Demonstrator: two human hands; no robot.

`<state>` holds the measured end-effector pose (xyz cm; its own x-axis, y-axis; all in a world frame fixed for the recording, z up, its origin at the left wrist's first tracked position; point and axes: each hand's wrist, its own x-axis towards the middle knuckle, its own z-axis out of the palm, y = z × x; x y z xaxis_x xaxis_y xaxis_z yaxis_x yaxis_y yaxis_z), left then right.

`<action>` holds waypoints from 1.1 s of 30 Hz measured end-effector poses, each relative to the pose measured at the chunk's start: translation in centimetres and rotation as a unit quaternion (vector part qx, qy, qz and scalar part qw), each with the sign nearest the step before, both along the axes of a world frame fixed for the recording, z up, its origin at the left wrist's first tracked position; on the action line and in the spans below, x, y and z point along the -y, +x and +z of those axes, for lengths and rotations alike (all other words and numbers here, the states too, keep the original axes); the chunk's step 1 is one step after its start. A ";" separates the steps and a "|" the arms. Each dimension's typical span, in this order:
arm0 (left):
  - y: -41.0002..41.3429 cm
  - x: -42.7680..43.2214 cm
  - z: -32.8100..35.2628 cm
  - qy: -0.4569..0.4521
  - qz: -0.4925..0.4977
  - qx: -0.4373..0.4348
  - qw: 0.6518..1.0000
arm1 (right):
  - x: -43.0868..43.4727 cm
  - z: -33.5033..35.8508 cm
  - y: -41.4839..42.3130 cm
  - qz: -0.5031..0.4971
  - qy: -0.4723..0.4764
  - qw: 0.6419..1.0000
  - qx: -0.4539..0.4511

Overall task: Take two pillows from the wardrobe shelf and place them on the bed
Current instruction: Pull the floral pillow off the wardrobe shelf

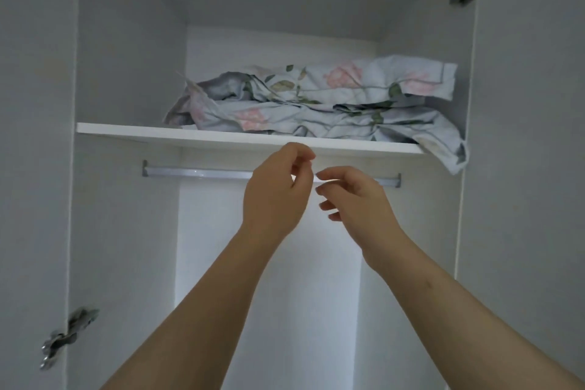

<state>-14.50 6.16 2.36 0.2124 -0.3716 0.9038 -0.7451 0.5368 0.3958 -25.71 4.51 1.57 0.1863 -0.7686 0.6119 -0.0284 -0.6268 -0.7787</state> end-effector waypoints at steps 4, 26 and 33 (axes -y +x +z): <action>-1.1 2.7 1.4 -0.016 -0.001 0.038 0.999 | 2.2 1.6 -1.9 -0.023 -0.007 1.000 0.004; 13.0 20.6 14.0 0.236 0.206 0.310 0.898 | 18.5 10.7 9.0 -0.289 -0.193 0.923 -0.165; 17.1 24.0 14.7 0.349 0.252 0.346 0.834 | 20.9 13.0 10.8 -0.376 -0.213 0.859 -0.275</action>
